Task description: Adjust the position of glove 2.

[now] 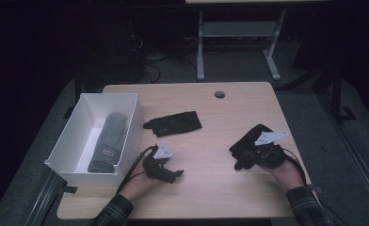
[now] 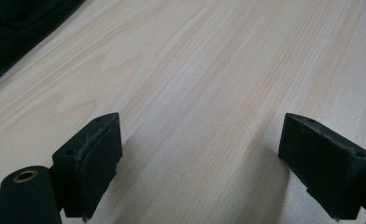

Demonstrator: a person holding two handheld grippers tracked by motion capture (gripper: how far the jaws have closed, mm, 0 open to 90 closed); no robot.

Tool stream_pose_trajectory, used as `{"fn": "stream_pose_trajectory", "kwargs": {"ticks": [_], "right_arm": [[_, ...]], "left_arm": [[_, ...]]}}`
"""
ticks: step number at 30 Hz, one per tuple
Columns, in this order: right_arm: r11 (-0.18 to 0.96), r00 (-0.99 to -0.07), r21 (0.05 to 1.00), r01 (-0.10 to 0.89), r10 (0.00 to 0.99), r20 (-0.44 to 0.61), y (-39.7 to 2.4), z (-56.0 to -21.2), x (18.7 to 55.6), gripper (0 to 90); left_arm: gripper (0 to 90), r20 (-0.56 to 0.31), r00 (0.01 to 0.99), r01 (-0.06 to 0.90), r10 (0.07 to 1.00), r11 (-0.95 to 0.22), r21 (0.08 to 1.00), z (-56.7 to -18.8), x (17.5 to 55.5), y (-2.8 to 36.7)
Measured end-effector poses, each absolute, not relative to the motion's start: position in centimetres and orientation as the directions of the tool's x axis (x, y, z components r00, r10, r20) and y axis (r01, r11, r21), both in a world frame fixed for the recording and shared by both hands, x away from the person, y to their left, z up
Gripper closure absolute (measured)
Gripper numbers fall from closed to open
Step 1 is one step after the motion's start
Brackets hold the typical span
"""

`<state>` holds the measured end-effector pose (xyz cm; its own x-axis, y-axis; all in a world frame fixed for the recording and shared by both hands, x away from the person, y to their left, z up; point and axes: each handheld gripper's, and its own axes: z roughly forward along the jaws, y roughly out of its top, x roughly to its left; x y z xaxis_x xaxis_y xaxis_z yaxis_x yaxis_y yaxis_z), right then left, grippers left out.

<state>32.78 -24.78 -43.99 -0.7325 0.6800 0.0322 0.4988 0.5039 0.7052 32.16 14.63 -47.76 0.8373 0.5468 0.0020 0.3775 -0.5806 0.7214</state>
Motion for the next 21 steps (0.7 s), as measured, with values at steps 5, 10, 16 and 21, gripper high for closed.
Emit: {"fn": "stream_pose_trajectory", "kwargs": {"ticks": [5, 10, 16, 21], "right_arm": [[0.433, -0.637, 0.727, 0.533, 0.771, 0.008, -28.5, -43.4, 34.3, 90.0], [0.370, -0.550, 0.728, 0.577, 0.835, 0.012, -31.2, -43.7, 36.5, 90.0], [0.385, -0.534, 0.690, 0.613, 0.846, 0.003, -31.9, -44.9, 37.8, 90.0], [0.414, -0.551, 0.663, 0.624, 0.835, -0.003, -31.8, -45.4, 37.6, 90.0]], "left_arm": [[12.8, 0.004, 0.837, 0.378, 0.548, -0.583, 0.720, -47.7, 32.2, 14.6], [12.8, 0.003, 0.835, 0.380, 0.550, -0.580, 0.720, -47.7, 32.2, 14.6], [12.8, 0.003, 0.835, 0.380, 0.550, -0.581, 0.720, -47.7, 32.2, 14.6], [12.8, 0.003, 0.835, 0.379, 0.550, -0.581, 0.720, -47.8, 32.2, 14.6]]}}
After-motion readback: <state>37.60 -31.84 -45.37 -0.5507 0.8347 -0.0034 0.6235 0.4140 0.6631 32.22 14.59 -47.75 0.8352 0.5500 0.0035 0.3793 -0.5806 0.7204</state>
